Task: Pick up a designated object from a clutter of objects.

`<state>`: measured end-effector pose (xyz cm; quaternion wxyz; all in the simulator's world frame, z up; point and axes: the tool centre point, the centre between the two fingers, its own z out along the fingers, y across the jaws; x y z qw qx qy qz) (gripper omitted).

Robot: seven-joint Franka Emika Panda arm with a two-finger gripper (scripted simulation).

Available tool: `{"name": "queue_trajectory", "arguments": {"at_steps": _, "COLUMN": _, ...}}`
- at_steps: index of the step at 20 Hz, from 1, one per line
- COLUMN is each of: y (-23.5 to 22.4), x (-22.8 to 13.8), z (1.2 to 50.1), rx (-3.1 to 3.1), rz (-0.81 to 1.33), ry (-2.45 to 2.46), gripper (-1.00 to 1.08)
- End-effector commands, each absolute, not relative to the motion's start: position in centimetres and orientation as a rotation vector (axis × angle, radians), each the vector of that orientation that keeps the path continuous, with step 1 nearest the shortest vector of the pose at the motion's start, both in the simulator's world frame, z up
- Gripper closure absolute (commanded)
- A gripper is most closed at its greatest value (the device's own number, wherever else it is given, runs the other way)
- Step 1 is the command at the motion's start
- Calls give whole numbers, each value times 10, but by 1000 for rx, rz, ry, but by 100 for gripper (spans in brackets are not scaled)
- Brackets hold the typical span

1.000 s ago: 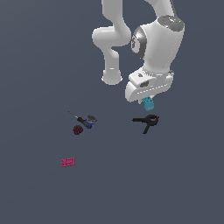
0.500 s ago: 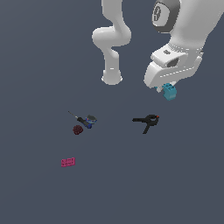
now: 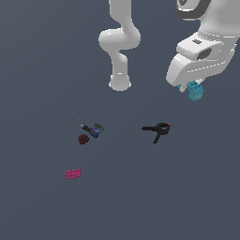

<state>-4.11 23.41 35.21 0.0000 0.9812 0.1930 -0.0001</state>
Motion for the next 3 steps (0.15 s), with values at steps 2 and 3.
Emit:
{"name": "queue_trajectory", "arguments": {"at_steps": 2, "y": 237, "x": -40, "z": 356, "rx": 3083, "rz": 0, "ry": 606, "gripper": 108}}
{"name": "queue_trajectory", "arguments": {"at_steps": 3, "y": 237, "x": -40, "z": 356, "rx": 3083, "rz": 0, "ry": 606, "gripper": 108}}
